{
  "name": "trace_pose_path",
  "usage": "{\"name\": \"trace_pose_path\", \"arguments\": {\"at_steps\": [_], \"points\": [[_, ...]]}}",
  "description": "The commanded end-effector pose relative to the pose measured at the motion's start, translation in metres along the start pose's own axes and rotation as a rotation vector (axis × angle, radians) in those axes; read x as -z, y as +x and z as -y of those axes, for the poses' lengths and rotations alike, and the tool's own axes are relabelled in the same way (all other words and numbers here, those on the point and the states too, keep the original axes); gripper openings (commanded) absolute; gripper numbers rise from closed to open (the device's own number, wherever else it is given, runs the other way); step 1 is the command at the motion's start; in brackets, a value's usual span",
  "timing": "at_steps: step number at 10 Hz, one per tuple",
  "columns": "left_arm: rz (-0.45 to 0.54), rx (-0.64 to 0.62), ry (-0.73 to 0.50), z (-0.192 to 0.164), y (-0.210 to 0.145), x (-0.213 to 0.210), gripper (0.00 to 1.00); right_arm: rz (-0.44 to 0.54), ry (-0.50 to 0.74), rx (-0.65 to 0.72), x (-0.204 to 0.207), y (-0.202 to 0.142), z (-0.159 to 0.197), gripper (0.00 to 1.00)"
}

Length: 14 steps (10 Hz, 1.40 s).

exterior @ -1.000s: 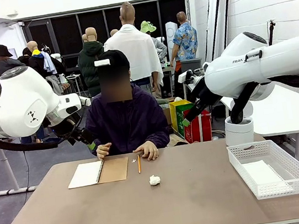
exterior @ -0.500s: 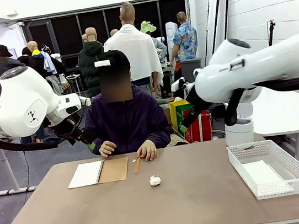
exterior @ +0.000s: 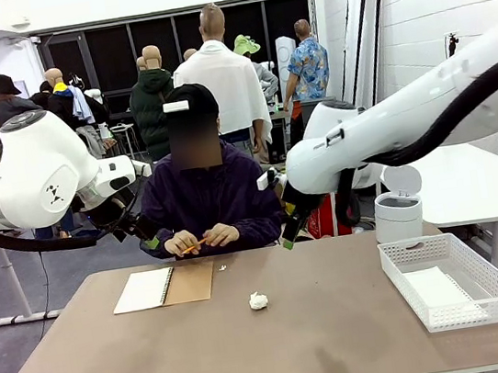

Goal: Sort the paper based on its condition.
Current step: If a person hands you a paper, place it in the Organizing basket , and if it's crumpled, put it in the Trash can.

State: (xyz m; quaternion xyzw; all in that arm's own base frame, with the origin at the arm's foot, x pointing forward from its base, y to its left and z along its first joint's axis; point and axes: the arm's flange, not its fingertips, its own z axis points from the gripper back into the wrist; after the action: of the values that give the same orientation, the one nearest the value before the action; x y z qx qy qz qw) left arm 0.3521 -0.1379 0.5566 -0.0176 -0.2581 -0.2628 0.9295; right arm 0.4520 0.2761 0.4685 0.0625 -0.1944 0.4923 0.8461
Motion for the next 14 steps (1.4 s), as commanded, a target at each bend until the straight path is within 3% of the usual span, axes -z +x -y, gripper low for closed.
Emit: {"name": "trace_pose_path", "arguments": {"at_steps": [1, 9, 14], "points": [[0.005, -0.005, -0.010, -0.001, 0.000, -0.001, 1.00, -0.050, 0.002, -0.033, 0.010, 0.012, 0.005, 1.00], [0.005, -0.005, -0.010, -0.001, 0.000, -0.001, 1.00, -0.036, 0.003, -0.033, 0.020, 0.012, 0.003, 1.00], [0.005, -0.005, -0.010, -0.001, 0.000, -0.001, 1.00, -0.091, 0.088, -0.100, 0.093, 0.046, 0.018, 1.00]]}}
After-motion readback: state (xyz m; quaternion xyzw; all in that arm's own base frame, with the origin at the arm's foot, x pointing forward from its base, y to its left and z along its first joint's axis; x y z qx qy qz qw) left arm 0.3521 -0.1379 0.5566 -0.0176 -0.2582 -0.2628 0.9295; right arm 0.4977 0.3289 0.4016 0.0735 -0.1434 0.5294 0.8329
